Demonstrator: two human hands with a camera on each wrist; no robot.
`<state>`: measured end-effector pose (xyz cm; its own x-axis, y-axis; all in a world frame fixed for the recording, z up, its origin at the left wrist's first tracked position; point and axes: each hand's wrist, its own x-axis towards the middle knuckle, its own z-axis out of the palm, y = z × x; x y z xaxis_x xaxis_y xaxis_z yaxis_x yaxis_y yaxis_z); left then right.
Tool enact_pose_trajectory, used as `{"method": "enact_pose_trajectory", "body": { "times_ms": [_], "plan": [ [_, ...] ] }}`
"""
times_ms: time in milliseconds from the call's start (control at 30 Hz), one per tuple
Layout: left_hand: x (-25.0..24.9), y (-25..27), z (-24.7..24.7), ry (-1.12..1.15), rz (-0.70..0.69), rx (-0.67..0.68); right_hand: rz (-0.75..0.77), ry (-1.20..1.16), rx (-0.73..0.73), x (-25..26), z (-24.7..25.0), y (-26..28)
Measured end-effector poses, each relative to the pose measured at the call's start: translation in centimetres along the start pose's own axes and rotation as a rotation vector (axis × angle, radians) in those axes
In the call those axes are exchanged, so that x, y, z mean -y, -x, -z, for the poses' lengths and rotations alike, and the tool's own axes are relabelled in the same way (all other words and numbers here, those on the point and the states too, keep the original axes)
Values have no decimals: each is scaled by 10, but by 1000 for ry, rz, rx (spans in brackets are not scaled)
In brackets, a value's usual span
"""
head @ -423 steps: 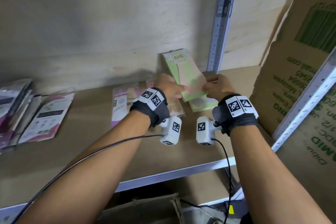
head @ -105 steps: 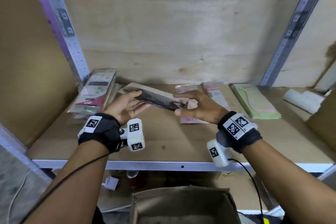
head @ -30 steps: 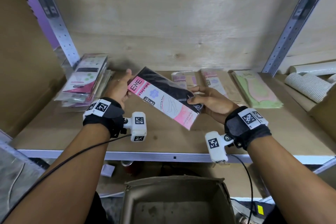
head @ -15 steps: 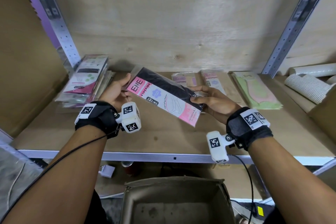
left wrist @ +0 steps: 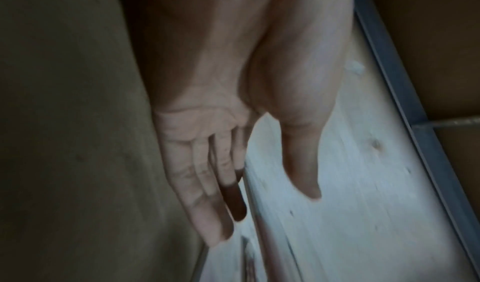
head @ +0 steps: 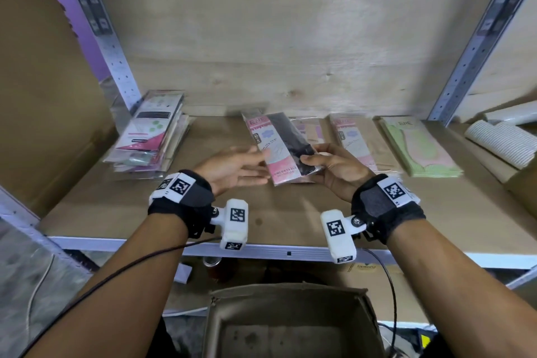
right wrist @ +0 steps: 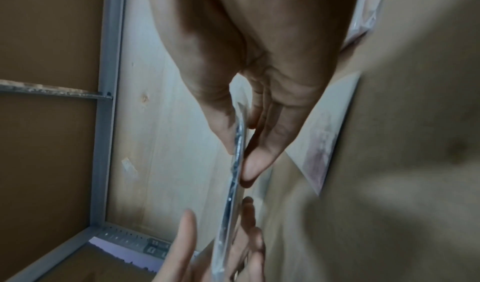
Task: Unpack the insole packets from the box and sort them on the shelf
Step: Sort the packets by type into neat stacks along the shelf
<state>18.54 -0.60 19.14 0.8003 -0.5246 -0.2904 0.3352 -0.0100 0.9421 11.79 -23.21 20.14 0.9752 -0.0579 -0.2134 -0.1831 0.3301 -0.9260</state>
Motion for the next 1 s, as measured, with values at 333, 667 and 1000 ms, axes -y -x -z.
{"method": "enact_pose_trajectory", "body": {
  "times_ms": [333, 667, 1000],
  "plan": [
    [-6, 0, 16, -321, -43, -282, -4, 590, -109, -2, -32, -17],
    [-2, -13, 38, -392, 21, -499, -72, 1192, -81, 1, -73, -52],
    [-4, -15, 44, -475, 14, -557, -133, 1357, -123, -11, -90, -74]
  ]
}}
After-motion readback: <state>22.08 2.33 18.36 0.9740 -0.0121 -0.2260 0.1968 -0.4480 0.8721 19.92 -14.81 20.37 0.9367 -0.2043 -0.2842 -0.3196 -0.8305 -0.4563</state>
